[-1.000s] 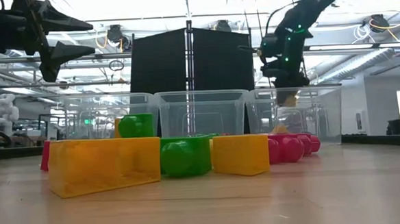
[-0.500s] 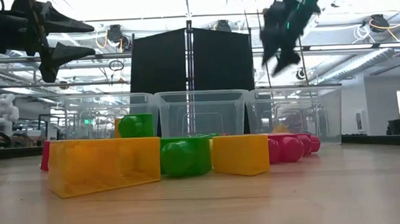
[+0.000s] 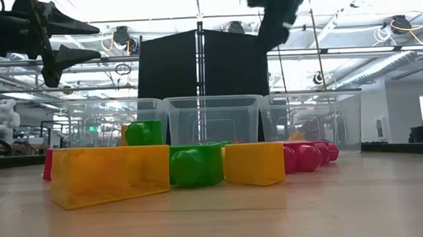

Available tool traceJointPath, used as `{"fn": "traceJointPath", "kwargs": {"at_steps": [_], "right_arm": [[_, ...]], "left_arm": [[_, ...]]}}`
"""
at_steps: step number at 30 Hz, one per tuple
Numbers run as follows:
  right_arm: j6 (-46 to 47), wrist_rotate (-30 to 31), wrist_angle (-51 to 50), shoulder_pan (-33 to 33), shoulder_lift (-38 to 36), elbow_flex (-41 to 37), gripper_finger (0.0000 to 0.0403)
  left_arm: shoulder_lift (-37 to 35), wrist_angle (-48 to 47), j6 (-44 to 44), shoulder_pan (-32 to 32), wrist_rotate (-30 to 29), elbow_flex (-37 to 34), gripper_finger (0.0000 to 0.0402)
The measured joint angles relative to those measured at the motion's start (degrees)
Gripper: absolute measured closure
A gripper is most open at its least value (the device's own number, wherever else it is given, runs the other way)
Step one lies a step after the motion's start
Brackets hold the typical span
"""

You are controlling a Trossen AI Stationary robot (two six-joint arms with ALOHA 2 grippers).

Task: Sort blocks
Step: Put the green game piece with 4 studs into the left transparent bin

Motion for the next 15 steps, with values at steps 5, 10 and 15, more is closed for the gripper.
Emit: {"fn": "traceJointPath", "kwargs": {"at_steps": [5, 10, 15], "right_arm": [[-2.84, 0.09, 1.19, 3.76, 9.81, 0.00, 0.0064], [-4.57, 0.22, 2.09, 4.42, 18.75, -0.07, 0.0064], [-5.44, 0.07, 2.13, 4.39, 25.10, -0.07, 0.0064]], "left_arm": [[0.00, -0.11, 0.00, 0.00, 0.01, 0.00, 0.0194], [-0.02, -0.24, 0.00, 0.00, 0.55, 0.00, 0.0194], [0.00, -0.25, 0.00, 0.00, 1.27, 0.00, 0.0194]]}}
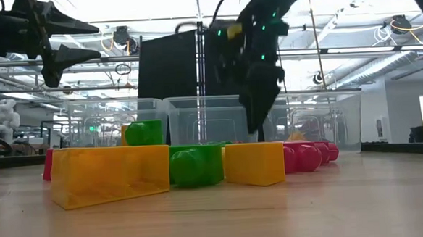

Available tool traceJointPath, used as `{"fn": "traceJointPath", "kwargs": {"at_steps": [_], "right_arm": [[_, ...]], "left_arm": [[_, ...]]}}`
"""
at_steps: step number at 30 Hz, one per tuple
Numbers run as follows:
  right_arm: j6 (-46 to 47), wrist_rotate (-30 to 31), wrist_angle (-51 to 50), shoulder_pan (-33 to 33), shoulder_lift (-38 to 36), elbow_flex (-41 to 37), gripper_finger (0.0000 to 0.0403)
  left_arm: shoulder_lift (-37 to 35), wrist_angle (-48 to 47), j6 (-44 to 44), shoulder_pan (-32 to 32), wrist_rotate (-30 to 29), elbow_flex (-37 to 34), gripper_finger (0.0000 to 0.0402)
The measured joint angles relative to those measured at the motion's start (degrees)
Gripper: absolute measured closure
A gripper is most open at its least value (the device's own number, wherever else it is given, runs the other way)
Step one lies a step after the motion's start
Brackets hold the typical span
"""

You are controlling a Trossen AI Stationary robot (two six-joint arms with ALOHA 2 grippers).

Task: Sort blocks
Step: Put the green game piece with 4 studs into the left transparent bin

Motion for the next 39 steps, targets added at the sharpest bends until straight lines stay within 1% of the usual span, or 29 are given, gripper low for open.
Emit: {"fn": "traceJointPath", "kwargs": {"at_steps": [8, 11, 13, 14, 16, 18, 19, 28, 35, 38, 39], "right_arm": [[1.12, 0.10, 1.31, -0.07, 6.75, 0.00, 0.0065], [2.01, 0.96, 1.30, -0.03, 8.24, 0.24, 0.0081], [2.71, 1.94, 1.12, 0.27, 8.92, 0.37, 0.0110], [2.77, 1.90, 1.05, 0.39, 9.05, 0.35, 0.0133], [3.32, 1.74, 0.98, 0.63, 9.12, 0.33, 0.0187], [4.10, 1.72, 1.01, 0.72, 9.10, 0.31, 0.0250], [4.43, 1.76, 0.87, 0.72, 9.08, 0.32, 0.0265], [8.12, 1.55, -0.38, 0.76, 6.20, -0.17, 0.0265], [10.80, 1.54, 0.43, 0.76, -3.19, 0.13, 0.0265], [12.41, 1.55, 3.23, 0.43, -7.28, 1.66, 0.0265], [13.11, 1.55, 5.54, 0.34, -8.70, 2.56, 0.0265]], "left_arm": [[-0.02, -0.14, 0.02, 0.00, 0.06, 0.00, 0.0194], [0.00, -0.19, 0.02, 0.00, 0.06, 0.00, 0.0194], [0.00, -0.21, 0.02, 0.00, 0.06, 0.00, 0.0194], [0.00, -0.21, 0.02, 0.00, 0.08, 0.00, 0.0194], [-0.01, -0.21, 0.02, 0.00, 0.09, 0.00, 0.0194], [-0.01, -0.23, 0.02, 0.00, 0.09, 0.00, 0.0194], [-0.01, -0.23, 0.04, 0.00, 0.09, 0.00, 0.0194], [-0.02, -1.53, 0.04, 0.00, 0.09, 0.00, 0.0194], [-0.02, -1.50, 0.05, 0.00, 0.09, 0.00, 0.0194], [-0.02, -1.51, 0.04, 0.00, 0.09, 0.00, 0.0194], [-0.02, -1.50, 0.05, 0.00, 0.09, 0.00, 0.0194]]}}
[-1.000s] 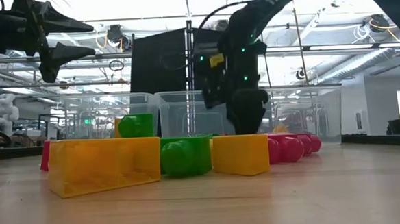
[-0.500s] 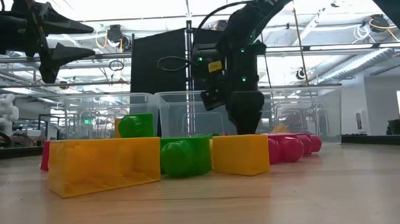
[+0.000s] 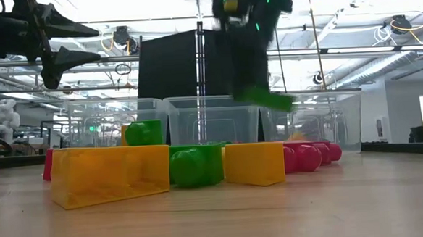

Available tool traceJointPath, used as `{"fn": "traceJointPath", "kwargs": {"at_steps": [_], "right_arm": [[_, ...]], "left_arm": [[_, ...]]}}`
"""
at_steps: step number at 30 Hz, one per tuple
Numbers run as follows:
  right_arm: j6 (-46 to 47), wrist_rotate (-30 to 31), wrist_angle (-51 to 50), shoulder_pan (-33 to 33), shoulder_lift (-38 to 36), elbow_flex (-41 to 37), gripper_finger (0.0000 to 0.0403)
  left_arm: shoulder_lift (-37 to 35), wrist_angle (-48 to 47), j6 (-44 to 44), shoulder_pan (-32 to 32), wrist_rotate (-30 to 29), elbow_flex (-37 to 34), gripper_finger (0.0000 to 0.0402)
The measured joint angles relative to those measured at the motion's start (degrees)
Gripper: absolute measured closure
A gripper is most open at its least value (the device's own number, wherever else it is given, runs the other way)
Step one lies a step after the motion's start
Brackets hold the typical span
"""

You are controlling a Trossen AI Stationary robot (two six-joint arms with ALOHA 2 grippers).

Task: Sort blocks
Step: Put the green game piece with 4 studs into the left transparent bin

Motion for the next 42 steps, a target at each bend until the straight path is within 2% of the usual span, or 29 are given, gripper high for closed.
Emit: {"fn": "traceJointPath", "kwargs": {"at_steps": [6, 10, 16, 21, 23, 27, 42], "right_arm": [[1.82, -0.11, 24.67, -1.46, -2.97, 5.60, 0.0265], [3.00, -0.38, 39.39, -3.75, 1.00, 12.18, 0.0265], [2.63, -6.35, 41.07, -5.48, 15.59, 31.80, 0.0265], [2.11, -7.15, 40.07, -6.66, 27.67, 49.14, 0.0265], [4.49, -6.98, 45.24, -7.79, 29.34, 47.45, 0.0265], [8.88, -6.75, 45.46, -10.06, 32.37, 46.57, 0.0265], [9.72, -6.58, 46.79, -12.50, 39.79, 46.64, 0.0260]], "left_arm": [[0.00, 0.06, -0.03, 0.00, 0.00, 0.00, 0.0194], [0.00, 0.04, -0.05, 0.00, 0.00, 0.00, 0.0194], [0.01, 0.03, -0.05, 0.00, 0.00, 0.00, 0.0194], [0.00, -1.46, -0.03, 0.00, 0.00, 0.00, 0.0194], [0.04, -1.89, -0.03, 0.00, 0.00, 0.00, 0.0194], [0.04, -1.88, -0.03, 0.00, 0.00, 0.00, 0.0194], [0.04, -2.12, -0.05, 0.00, 0.00, 0.00, 0.0194]]}}
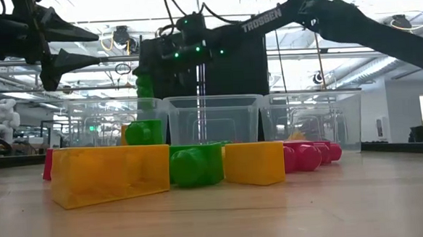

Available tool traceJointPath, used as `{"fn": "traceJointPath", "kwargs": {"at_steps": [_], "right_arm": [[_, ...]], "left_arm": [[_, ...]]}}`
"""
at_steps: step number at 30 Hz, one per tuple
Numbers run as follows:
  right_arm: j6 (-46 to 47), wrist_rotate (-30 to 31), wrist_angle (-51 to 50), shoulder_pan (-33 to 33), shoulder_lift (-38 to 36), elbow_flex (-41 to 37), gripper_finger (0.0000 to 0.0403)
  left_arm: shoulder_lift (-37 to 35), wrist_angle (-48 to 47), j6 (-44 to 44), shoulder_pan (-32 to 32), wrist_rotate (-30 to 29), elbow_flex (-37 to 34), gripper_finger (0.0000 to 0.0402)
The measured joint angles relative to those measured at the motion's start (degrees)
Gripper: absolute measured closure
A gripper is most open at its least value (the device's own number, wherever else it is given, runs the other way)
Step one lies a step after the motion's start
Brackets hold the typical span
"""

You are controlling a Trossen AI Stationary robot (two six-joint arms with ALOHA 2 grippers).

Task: Sort blocks
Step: Put the green game piece with 4 studs into the left transparent bin, then put the red game piece with 2 studs into the center transparent bin

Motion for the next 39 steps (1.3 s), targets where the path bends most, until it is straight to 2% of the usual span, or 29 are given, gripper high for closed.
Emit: {"fn": "traceJointPath", "kwargs": {"at_steps": [2, 6, 9, 12, 15, 17, 19, 22, 24, 27, 29, 31, 35, 39], "right_arm": [[-1.03, 0.00, 0.38, 0.25, -0.01, 0.00, 0.0222], [-0.18, -0.05, 0.47, 0.37, -0.50, 0.05, 0.0118], [1.73, -2.31, -0.90, 0.03, -0.54, 1.51, 0.0069], [4.69, -6.95, -0.95, -0.33, -2.22, 2.14, 0.0055], [5.31, -16.96, -3.86, -0.74, -6.86, 2.14, 0.0063], [2.36, -22.43, -10.48, -0.61, -11.61, 2.18, 0.0072], [-4.06, -25.41, -21.58, 0.22, -16.68, 2.37, 0.0081], [-16.42, -22.43, -44.71, 2.36, -23.20, 2.43, 0.0090], [-22.32, -16.03, -60.48, 4.27, -25.82, 2.40, 0.0093], [-25.27, -5.67, -81.24, 6.91, -27.29, 2.19, 0.0094], [-24.13, -2.61, -89.47, 8.51, -27.34, 1.50, 0.0094], [-22.39, -2.54, -91.66, 10.18, -27.34, -0.65, 0.0094], [-22.22, -2.58, -88.36, 13.53, -27.34, -7.56, 0.0094], [-22.50, -2.75, -84.27, 13.85, -28.09, -19.36, 0.0094]], "left_arm": [[0.00, 0.00, 0.00, 0.00, 0.00, 0.00, 0.0194], [0.00, -0.01, 0.02, 0.00, 0.00, 0.00, 0.0194], [0.00, 0.00, 0.02, 0.00, 0.00, 0.00, 0.0194], [0.00, 0.01, 0.02, 0.00, 0.00, 0.00, 0.0194], [0.00, 0.01, 0.00, 0.00, 0.00, 0.00, 0.0194], [0.00, 0.08, -0.02, 0.00, 0.00, 0.00, 0.0194], [0.00, 0.07, 0.00, 0.00, 0.03, 0.00, 0.0194], [0.00, 0.04, 0.00, 0.00, 0.37, 0.00, 0.0194], [0.00, 0.02, 0.00, 0.00, 0.54, 0.00, 0.0194], [0.00, 0.00, 0.01, 0.00, 0.59, 0.00, 0.0194], [0.00, 0.01, 0.02, 0.00, 0.59, 0.00, 0.0194], [0.00, 0.02, 0.02, 0.00, 0.59, 0.00, 0.0194], [0.00, 0.02, 0.02, 0.00, 0.61, 0.00, 0.0194], [0.00, 0.02, 0.00, 0.00, 1.37, 0.00, 0.0194]]}}
